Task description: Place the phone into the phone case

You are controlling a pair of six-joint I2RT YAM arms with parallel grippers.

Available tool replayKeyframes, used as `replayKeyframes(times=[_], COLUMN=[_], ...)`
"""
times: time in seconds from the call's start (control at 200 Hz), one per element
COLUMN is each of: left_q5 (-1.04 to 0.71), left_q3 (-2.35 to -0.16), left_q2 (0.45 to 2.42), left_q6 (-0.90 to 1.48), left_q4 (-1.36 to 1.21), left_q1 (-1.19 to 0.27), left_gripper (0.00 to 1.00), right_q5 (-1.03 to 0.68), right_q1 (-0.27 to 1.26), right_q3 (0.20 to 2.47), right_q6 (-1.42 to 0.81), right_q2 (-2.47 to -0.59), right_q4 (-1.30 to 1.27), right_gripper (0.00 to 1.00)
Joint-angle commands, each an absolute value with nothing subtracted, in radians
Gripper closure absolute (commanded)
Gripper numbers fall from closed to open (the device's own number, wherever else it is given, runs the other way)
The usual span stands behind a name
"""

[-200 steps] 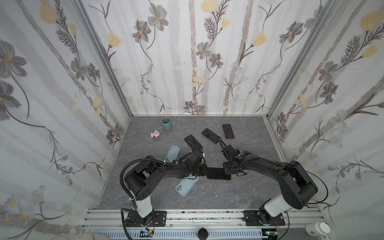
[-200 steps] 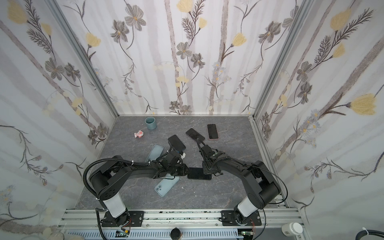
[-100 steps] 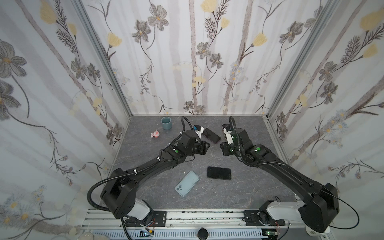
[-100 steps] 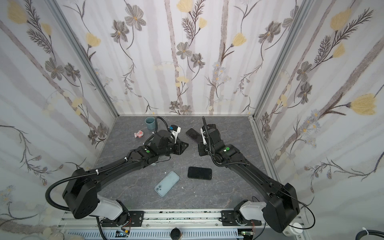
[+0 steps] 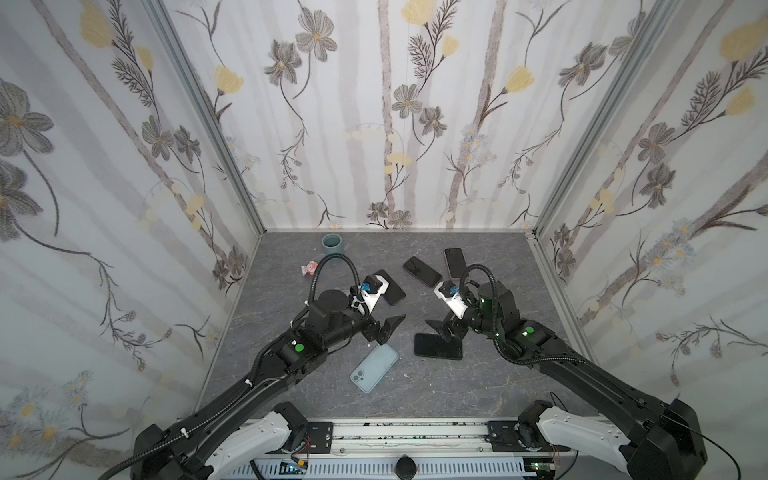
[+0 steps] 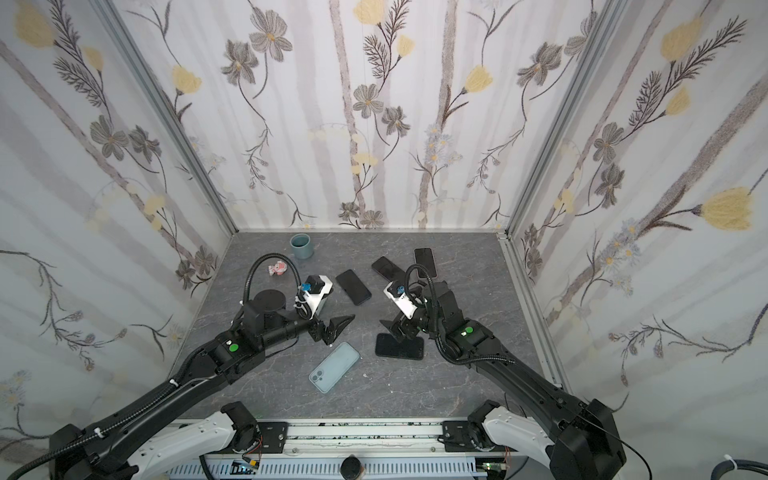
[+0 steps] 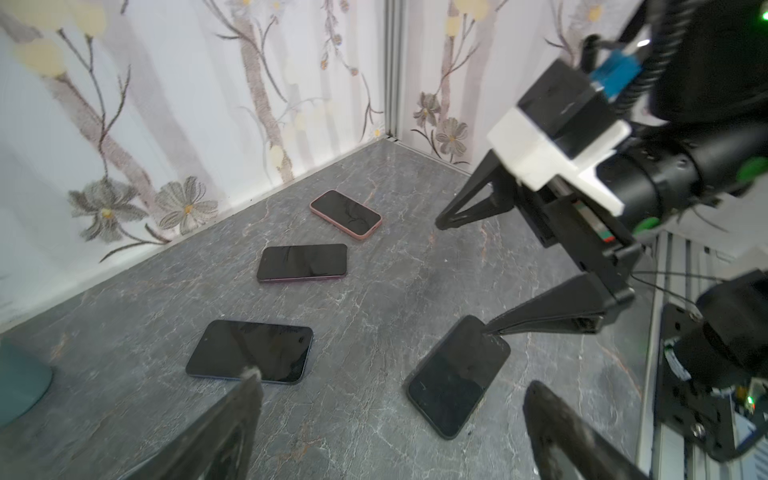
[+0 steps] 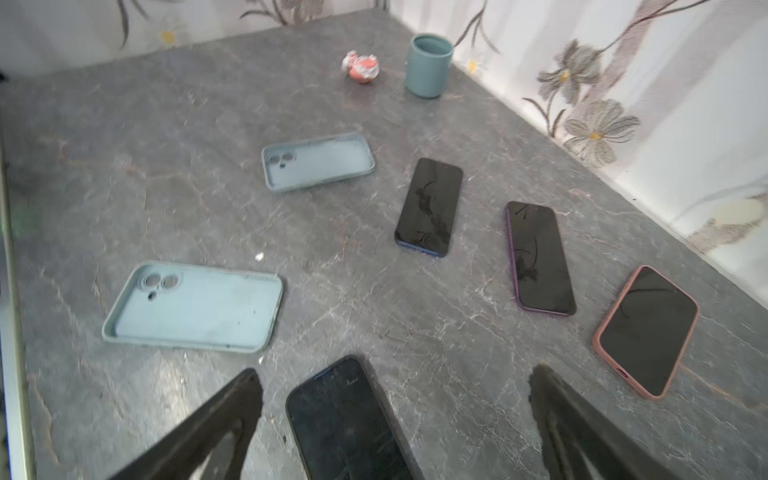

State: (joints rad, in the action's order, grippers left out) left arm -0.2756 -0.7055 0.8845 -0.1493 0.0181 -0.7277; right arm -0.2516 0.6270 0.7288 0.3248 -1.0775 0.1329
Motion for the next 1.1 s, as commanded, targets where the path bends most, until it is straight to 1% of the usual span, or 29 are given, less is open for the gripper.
replayKeyframes(times=[0.0,0.08,0.255,0.859,1.094], left_q5=[-0.436,-0.442,-0.488,-0.464,-0.462], left_q3=[-0.628,-0.591,-0.603,-0.589,-0.584], left_q2=[0.815,0.801,0.838,0.859,0.859], left_q6=[-0.351,-0.327,-0.348,-0.409,-0.421], left_q4=[-0.076,-0.124,-0.088,-0.022,-0.014], left_q1=[-0.729,-0.73,-0.73,-0.749,-0.762], left_gripper=[0.0,0.0,0.0,0.0,0.0], right_q5=[-0.309,-0.294,-0.219,-0.195,-0.223], right_q1=[0.63,0.636,0.642,0.64,0.639], right_q3=[0.722,0.736,0.741,0.746,0.806], right_q6=[0.497,0.544,0.64,0.688,0.67], right_q2=[-1.099,-1.141,-1.242,-1.528,-1.585], right_q4=[0.169,0.245,0.375,0.352,0.374], right_gripper=[0.0,0.0,0.0,0.0,0.04])
